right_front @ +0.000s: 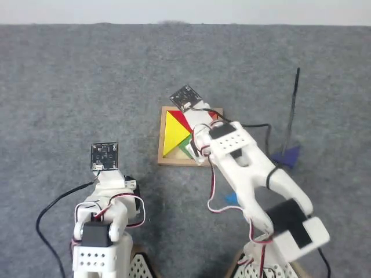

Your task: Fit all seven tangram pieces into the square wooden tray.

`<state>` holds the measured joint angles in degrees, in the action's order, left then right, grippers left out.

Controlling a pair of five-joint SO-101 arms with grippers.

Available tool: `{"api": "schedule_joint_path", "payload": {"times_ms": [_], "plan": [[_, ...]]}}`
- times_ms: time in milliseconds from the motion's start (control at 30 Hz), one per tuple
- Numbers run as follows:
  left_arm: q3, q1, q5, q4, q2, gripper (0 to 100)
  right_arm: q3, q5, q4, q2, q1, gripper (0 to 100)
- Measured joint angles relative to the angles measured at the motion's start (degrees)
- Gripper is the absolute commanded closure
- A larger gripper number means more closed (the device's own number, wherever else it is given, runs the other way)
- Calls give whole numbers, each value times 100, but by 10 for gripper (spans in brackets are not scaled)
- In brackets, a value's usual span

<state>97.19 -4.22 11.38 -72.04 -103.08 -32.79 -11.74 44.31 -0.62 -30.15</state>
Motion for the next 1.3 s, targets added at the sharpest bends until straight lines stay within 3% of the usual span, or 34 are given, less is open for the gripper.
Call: {"api": "schedule_joint_path", "payload": {"times_ms": [200, 467, 633, 1000, 1167, 1300], "plan": [[0, 0, 0, 0, 0, 986, -519, 9, -642, -202, 0, 972], [0, 0, 0, 0, 0, 986, -536, 9, -738, -246, 0, 972], [0, 0, 0, 0, 0, 986, -264, 9, 158, -818, 466, 971], [0, 0, 0, 0, 0, 986, 141, -88, 2400, -1714, 2198, 956], [0, 0, 0, 0, 0, 986, -44, -422, 2673, -1837, 2418, 868], [0, 0, 0, 0, 0, 986, -615, -457, 2655, -2154, 2136, 838]]}}
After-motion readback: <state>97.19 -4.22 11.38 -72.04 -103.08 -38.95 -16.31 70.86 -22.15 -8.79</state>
